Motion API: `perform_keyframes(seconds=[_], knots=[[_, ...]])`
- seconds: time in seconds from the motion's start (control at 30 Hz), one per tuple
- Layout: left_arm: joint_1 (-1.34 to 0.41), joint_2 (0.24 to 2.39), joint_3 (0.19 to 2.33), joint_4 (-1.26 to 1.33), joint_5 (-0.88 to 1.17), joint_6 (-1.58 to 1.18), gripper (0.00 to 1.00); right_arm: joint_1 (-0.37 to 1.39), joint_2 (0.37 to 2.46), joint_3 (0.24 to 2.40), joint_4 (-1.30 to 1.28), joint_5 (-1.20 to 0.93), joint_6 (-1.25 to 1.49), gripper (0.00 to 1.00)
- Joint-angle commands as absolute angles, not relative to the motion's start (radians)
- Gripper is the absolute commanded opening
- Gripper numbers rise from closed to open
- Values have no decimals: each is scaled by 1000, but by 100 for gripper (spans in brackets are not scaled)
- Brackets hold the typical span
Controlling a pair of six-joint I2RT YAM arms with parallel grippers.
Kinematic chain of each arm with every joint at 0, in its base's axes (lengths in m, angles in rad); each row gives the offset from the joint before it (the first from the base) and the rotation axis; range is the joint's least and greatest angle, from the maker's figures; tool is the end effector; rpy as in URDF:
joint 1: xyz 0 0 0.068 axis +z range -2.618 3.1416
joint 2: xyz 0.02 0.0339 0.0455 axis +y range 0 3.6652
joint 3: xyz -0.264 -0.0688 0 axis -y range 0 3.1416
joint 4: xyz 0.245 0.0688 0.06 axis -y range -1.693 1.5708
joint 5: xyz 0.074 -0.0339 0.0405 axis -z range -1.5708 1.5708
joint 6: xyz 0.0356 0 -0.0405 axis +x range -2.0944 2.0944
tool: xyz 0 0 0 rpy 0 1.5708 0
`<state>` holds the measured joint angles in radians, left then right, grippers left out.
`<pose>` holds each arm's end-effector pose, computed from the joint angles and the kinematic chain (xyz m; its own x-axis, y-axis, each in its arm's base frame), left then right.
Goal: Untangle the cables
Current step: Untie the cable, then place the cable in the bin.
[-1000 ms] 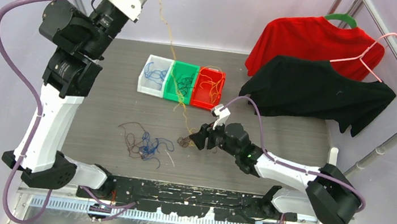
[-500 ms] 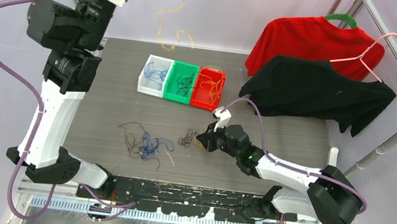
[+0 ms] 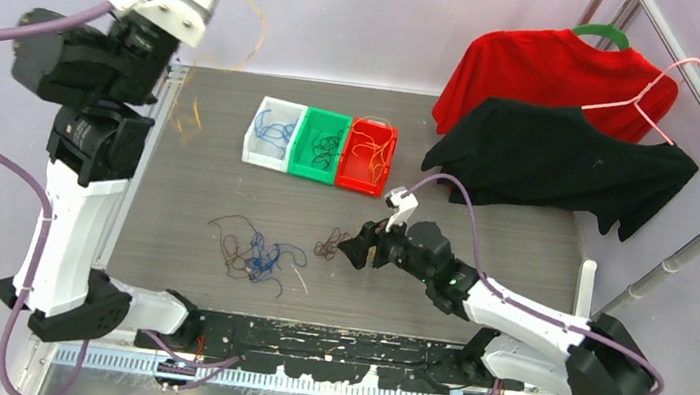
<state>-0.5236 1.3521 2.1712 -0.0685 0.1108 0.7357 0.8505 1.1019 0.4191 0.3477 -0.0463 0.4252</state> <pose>0.1420 -0.0865 0.6658 0.8184 0.2977 -0.4915 0.0239 0.8370 0.5467 0.1519 0.1755 0.2049 -0.5192 0.0331 -0.8540 -0.6207 0.6723 0.4034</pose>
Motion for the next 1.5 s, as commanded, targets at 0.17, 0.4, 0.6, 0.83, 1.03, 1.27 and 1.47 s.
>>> perform_keyframes(seconds=[0.17, 0.4, 0.6, 0.83, 1.03, 1.27, 1.47], knots=[[-527, 1225, 1735, -175, 190, 618, 0, 849, 889, 563, 292, -103, 407, 76], [-535, 1319, 1600, -173, 184, 518, 0, 850, 881, 575, 234, 212, 404, 73], [-551, 1484, 1632, -134, 144, 504, 0, 850, 917, 569, 171, 595, 438, 71], [-551, 1655, 1737, -101, 97, 504, 0, 850, 963, 547, 200, 637, 448, 71], [-551, 1740, 1825, -79, 86, 503, 0, 848, 977, 530, 209, 631, 448, 71], [-551, 1800, 1945, -73, 82, 521, 0, 847, 965, 516, 208, 633, 455, 71], [-551, 1843, 2016, -64, 77, 550, 0, 847, 954, 507, 200, 642, 462, 71]])
